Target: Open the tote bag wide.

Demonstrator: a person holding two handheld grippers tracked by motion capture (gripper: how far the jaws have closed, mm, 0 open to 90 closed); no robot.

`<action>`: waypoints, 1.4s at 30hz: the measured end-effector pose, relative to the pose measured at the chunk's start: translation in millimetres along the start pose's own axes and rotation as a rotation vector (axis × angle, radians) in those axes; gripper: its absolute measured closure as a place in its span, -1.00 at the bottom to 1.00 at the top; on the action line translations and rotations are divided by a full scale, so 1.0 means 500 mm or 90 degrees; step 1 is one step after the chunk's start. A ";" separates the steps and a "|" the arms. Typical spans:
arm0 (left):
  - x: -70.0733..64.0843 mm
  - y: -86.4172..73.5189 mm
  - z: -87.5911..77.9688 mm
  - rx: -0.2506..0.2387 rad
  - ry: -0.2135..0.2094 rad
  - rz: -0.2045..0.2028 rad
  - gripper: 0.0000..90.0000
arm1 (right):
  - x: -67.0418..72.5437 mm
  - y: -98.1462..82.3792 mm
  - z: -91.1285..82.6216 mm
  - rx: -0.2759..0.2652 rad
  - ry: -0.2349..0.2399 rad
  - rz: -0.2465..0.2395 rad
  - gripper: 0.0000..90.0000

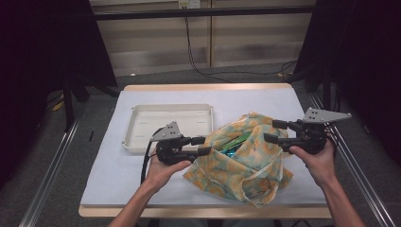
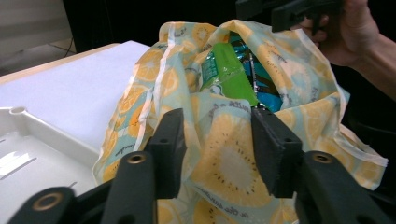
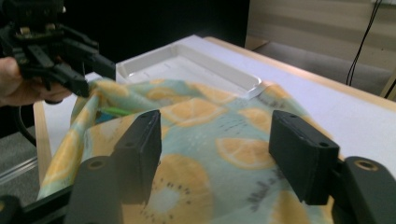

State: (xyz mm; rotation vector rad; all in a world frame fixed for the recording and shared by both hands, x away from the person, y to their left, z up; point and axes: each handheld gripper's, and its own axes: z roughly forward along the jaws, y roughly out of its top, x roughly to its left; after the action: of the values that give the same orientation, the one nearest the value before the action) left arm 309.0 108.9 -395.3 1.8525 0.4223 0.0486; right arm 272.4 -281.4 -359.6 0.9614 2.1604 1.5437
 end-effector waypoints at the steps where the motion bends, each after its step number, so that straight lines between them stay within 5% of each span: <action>1: 0.000 0.000 0.000 0.000 0.000 0.000 0.29 | 0.002 -0.002 0.004 0.008 -0.002 -0.004 -0.26; 3: 0.007 -0.009 0.021 0.053 0.000 -0.001 0.50 | 0.004 -0.006 0.010 0.026 -0.011 -0.003 -0.26; 5: 0.009 -0.021 0.034 0.072 -0.002 -0.001 0.76 | 0.010 -0.008 0.014 0.038 -0.028 -0.007 -0.21; 7: 0.005 -0.026 0.041 0.095 -0.021 0.007 0.90 | 0.016 -0.010 0.015 0.046 -0.027 -0.025 0.09; 11: -0.009 -0.028 0.039 0.111 -0.038 0.011 0.96 | 0.016 -0.017 0.000 0.030 -0.019 -0.027 0.72; 15: -0.010 -0.040 0.039 0.104 -0.049 -0.011 0.83 | 0.021 -0.021 -0.014 0.023 -0.024 -0.034 1.00; 19: -0.010 -0.048 0.041 0.108 -0.044 -0.014 0.80 | 0.035 -0.028 -0.037 0.007 -0.025 -0.035 1.00; 28: -0.020 -0.054 0.043 0.112 -0.047 -0.015 0.55 | 0.046 -0.094 -0.121 0.001 -0.099 -0.014 1.00; 31: -0.019 -0.051 0.044 0.103 -0.046 -0.019 0.38 | 0.044 -0.102 -0.129 -0.009 -0.083 -0.004 1.00; 34: -0.018 -0.047 0.037 0.092 -0.036 -0.017 0.36 | 0.041 -0.074 -0.112 -0.011 -0.066 -0.004 0.45; 42: -0.004 -0.022 0.008 0.026 -0.034 -0.023 0.49 | 0.014 0.004 -0.020 -0.009 -0.029 -0.010 -0.09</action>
State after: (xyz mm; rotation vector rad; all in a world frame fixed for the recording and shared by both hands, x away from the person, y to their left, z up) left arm 304.9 107.4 -406.5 1.8817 0.4232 -0.0340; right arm 261.9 -283.6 -353.3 0.9638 2.1180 1.5145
